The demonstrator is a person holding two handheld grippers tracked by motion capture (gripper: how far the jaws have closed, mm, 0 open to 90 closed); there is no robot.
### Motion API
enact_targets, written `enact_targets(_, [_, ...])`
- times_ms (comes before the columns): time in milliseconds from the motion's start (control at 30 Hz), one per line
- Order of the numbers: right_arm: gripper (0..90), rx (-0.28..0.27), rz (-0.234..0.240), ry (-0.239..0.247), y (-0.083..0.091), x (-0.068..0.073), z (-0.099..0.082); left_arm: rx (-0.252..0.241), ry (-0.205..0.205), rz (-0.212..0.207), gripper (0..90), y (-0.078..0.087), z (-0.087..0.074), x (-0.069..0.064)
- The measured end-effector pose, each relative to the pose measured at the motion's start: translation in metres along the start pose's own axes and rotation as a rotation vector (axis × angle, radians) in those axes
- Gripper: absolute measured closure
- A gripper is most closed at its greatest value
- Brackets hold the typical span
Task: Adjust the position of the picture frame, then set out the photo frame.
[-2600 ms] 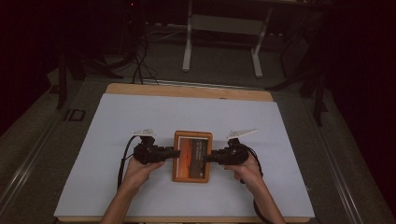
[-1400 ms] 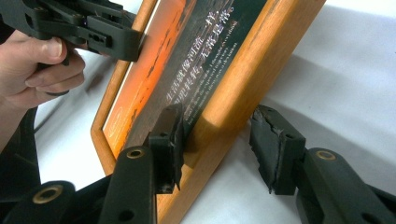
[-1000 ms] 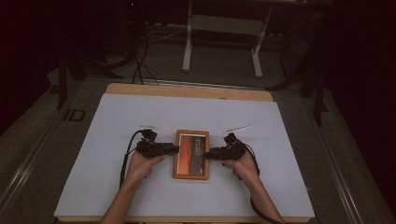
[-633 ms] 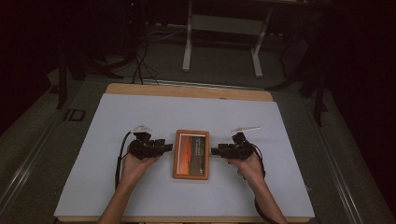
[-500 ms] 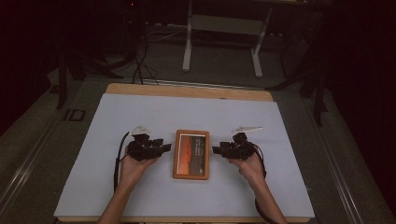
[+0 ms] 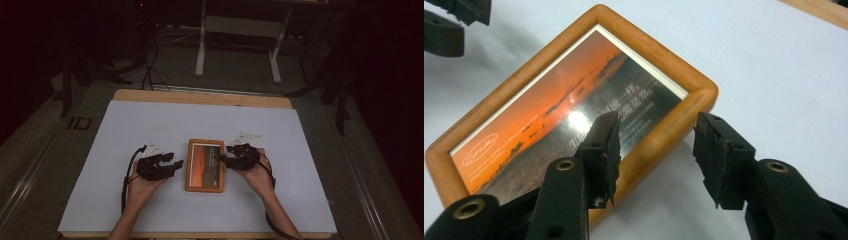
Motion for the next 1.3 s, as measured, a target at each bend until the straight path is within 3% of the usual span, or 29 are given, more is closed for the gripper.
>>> enact_targets(233, [58.5, -0.011, -0.002, 0.02, -0.004, -0.003, 0.008, -0.004, 0.0, 0.0, 49.4, 0.004, -0.002, -0.002])
enact_targets(633, [64.7, -0.026, 0.004, -0.006, -0.015, -0.006, 0.016, -0.016, -0.021, 0.009, 49.2, 0.008, 0.001, -0.007])
enact_targets(767, [76.4, -0.03, 0.005, -0.011, -0.019, -0.007, 0.016, -0.019, -0.016, 0.012, 49.1, 0.009, 0.002, -0.007])
enact_targets(867, [88.9, -0.04, -0.017, 0.017, -0.022, -0.006, 0.016, -0.023, -0.013, 0.013, 48.9, 0.009, 0.003, -0.006])
enact_targets(1100, [90.0, -0.033, -0.031, 0.006, -0.028, -0.008, 0.015, -0.021, 0.011, 0.008, 48.2, 0.009, 0.004, -0.007])
enact_targets(1300, [90.0, -0.034, -0.039, 0.002, -0.034, -0.008, 0.013, -0.02, 0.047, -0.025, 47.9, 0.009, 0.005, -0.009])
Point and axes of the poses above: each handheld gripper's, and its own axes: y roughly backward along the jaws, z roughly out of its top, x roughly to its left, the point moved 7 cm from there along -y, roughly forward along the jaws, and after that the axes turned 11 degrees about -x, right-handed, at the moved point
